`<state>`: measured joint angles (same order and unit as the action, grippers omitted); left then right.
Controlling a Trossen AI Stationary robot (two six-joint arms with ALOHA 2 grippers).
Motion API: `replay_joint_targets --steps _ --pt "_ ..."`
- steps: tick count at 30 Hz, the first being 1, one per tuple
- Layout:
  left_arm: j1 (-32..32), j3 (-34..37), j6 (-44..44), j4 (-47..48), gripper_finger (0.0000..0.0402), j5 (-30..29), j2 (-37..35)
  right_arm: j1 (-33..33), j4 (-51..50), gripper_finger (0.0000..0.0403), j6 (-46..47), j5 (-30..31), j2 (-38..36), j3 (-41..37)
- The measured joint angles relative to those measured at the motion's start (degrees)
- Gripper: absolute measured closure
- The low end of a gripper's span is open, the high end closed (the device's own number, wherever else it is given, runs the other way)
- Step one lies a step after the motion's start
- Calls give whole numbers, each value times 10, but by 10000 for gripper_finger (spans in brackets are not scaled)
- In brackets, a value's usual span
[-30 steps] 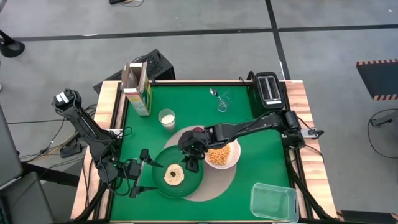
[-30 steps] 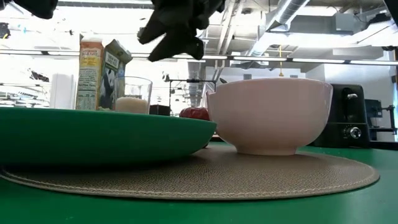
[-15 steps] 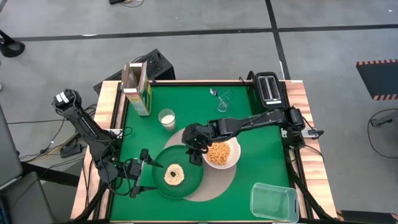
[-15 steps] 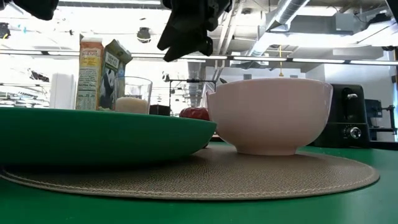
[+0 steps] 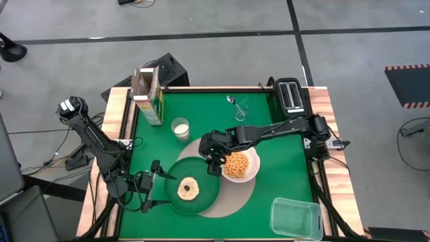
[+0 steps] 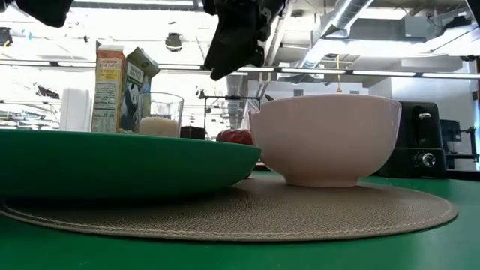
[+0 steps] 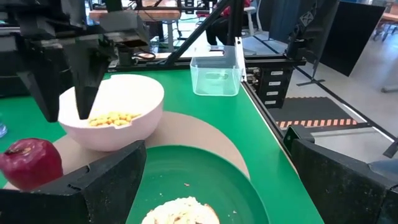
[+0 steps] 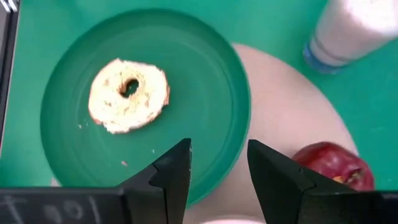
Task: Arrange a breakfast setting
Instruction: Put the blue spoon to the right of the white bowl
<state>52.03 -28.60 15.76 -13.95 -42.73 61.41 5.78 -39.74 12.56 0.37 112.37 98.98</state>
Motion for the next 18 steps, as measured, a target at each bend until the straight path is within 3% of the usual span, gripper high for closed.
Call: replay_joint_targets --steps 18 --pt "0 0 2 10 15 -2 0 1 -54 218 -6 28 -31 1"
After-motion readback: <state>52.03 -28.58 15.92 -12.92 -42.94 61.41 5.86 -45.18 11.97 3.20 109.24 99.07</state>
